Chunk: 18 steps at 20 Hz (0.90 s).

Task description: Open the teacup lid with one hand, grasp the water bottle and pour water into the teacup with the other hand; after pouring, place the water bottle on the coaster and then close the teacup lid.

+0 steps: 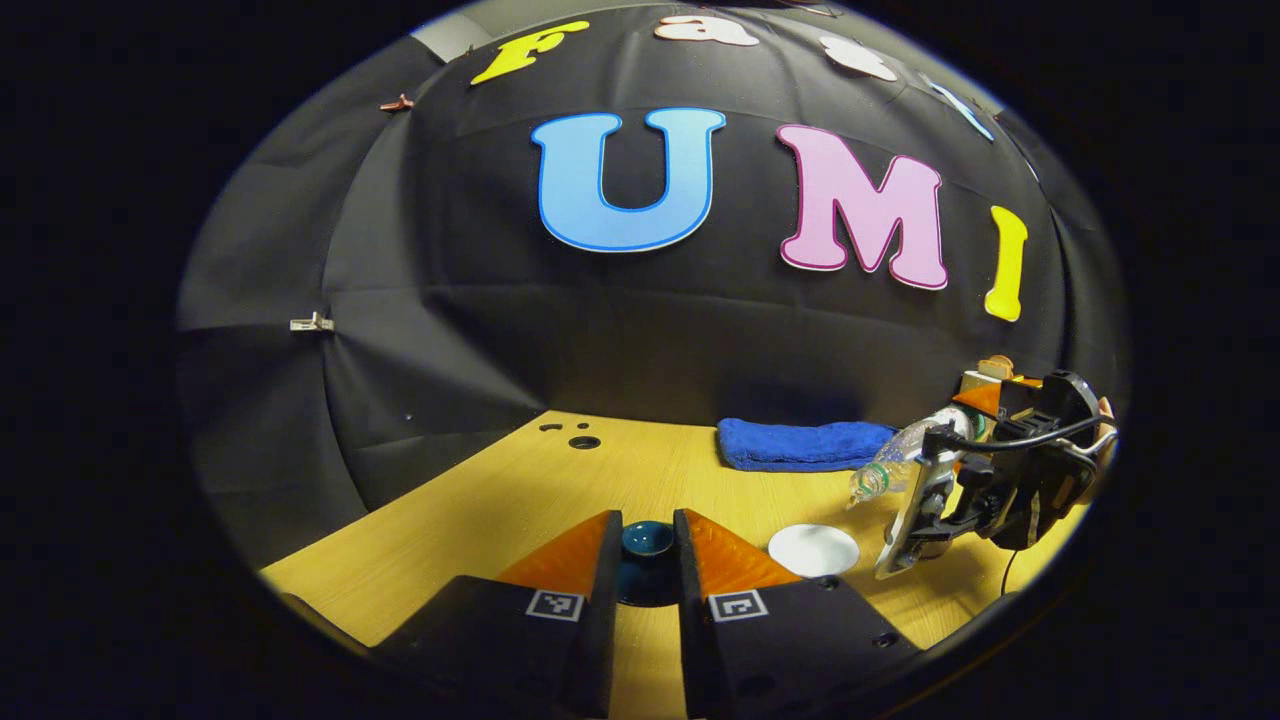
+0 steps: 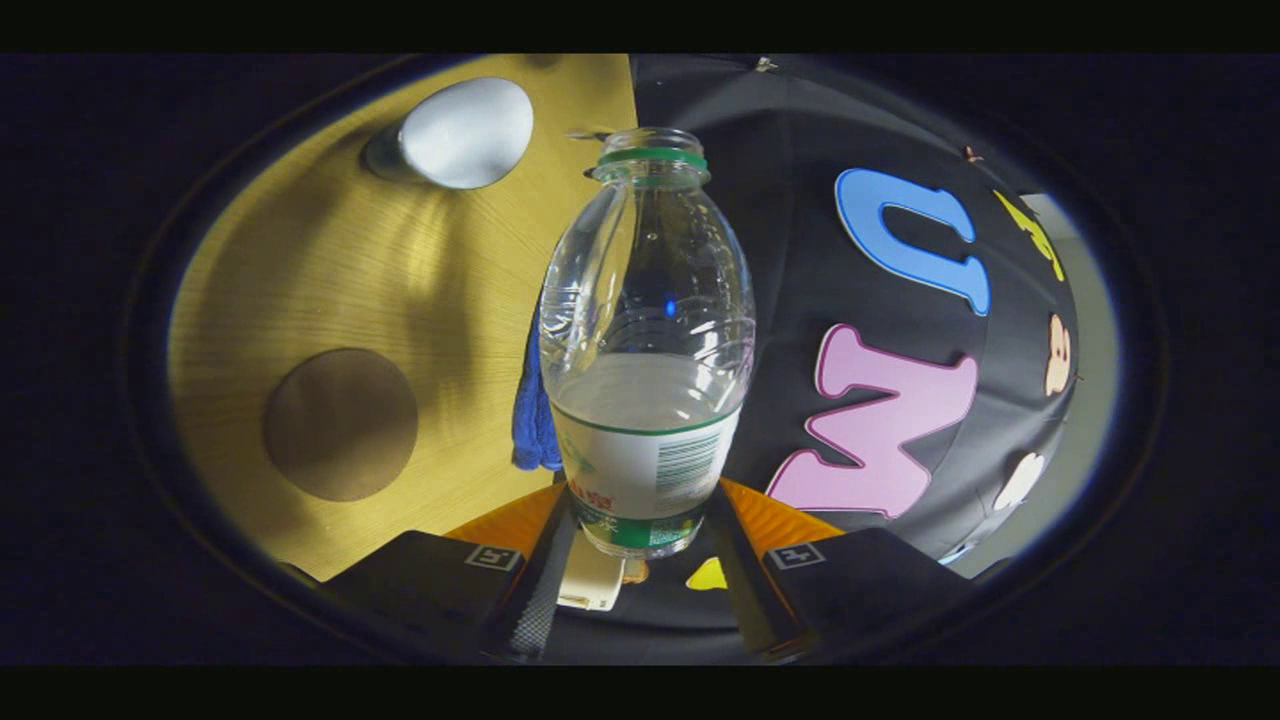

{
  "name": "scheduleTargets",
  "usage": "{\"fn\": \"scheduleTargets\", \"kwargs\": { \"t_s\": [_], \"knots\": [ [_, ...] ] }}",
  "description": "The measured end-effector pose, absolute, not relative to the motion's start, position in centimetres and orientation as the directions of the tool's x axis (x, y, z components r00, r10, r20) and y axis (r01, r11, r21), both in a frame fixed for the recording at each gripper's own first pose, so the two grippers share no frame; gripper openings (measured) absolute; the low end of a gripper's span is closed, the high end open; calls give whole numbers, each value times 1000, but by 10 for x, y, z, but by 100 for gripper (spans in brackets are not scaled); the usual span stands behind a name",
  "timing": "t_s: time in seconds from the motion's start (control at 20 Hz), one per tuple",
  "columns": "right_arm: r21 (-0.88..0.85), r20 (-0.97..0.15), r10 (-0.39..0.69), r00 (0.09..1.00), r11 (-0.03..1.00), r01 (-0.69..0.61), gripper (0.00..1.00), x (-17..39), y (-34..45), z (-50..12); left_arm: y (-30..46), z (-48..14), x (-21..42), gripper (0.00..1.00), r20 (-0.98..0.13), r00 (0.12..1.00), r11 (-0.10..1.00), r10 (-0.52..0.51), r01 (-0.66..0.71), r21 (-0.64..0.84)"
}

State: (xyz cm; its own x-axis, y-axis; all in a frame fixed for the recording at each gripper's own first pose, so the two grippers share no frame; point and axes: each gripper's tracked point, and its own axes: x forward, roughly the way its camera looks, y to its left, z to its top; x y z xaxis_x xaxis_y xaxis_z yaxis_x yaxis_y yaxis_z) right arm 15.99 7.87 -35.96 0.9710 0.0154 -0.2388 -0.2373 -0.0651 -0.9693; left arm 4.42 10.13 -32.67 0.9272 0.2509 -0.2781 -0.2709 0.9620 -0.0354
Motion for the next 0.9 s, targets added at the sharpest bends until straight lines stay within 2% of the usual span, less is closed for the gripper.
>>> {"fn": "scheduleTargets", "kwargs": {
  "t_s": [0.05,0.1,0.15,0.2,0.35,0.4,0.45,0.6,0.65,0.75,0.8,0.85,0.9],
  "knots": [
    [-969,-241,14,970,-62,-240,73,161,79,-360,100,-328,44,27,-277,928,962,249,-269,-38],
    [-969,-239,15,971,-64,-237,74,161,79,-360,100,-327,44,31,-277,928,963,247,-268,-39],
    [-971,-230,17,973,-71,-228,74,163,79,-357,101,-326,43,27,-276,929,962,248,-269,-40],
    [-971,-228,21,973,-74,-226,70,163,80,-356,100,-326,43,27,-274,929,962,248,-269,-41],
    [-971,-227,29,974,-88,-223,74,164,79,-357,102,-328,41,27,-276,928,961,251,-274,-48],
    [-970,-227,31,973,-93,-223,74,165,80,-357,103,-329,41,31,-278,927,960,251,-276,-53],
    [-970,-227,35,973,-99,-223,74,164,81,-356,105,-329,40,27,-280,926,959,253,-279,-56],
    [-970,-210,67,975,-136,-200,74,167,82,-352,106,-331,37,27,-283,924,956,256,-286,-67],
    [-970,-206,74,976,-150,-193,74,167,82,-351,106,-331,37,31,-281,924,955,258,-288,-71],
    [-969,-204,80,976,-155,-190,74,167,82,-349,106,-331,36,27,-280,925,954,258,-289,-77],
    [-970,-200,80,976,-158,-186,74,167,81,-348,106,-331,36,31,-281,925,954,256,-288,-77],
    [-970,-195,80,977,-162,-180,73,165,82,-347,106,-331,37,27,-282,925,955,254,-286,-79],
    [-971,-191,81,978,-163,-176,74,164,83,-349,106,-331,36,31,-283,925,955,253,-285,-79]
  ]
}}
